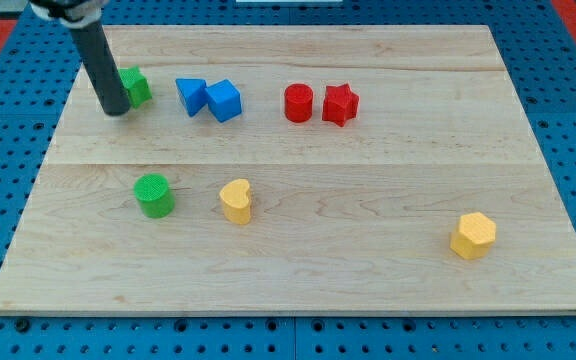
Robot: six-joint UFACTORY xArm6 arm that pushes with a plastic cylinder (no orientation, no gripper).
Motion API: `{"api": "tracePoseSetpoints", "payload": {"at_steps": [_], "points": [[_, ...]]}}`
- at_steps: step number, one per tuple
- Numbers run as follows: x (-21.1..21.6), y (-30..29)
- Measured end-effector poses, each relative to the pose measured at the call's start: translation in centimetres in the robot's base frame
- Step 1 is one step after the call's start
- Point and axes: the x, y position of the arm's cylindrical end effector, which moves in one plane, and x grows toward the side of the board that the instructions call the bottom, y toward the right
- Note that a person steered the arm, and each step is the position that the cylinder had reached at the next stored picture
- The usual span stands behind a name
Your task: Keep the green star left to the blue triangle
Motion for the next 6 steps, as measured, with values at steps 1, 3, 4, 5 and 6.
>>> {"api": "tracePoseSetpoints", "payload": {"at_steps": [1, 3, 4, 5, 6], "points": [[0.9, -0.6], [-4.5, -10.0], [-10.6, -0.9], [-13.5, 0.6], [-10.5, -0.9]]}}
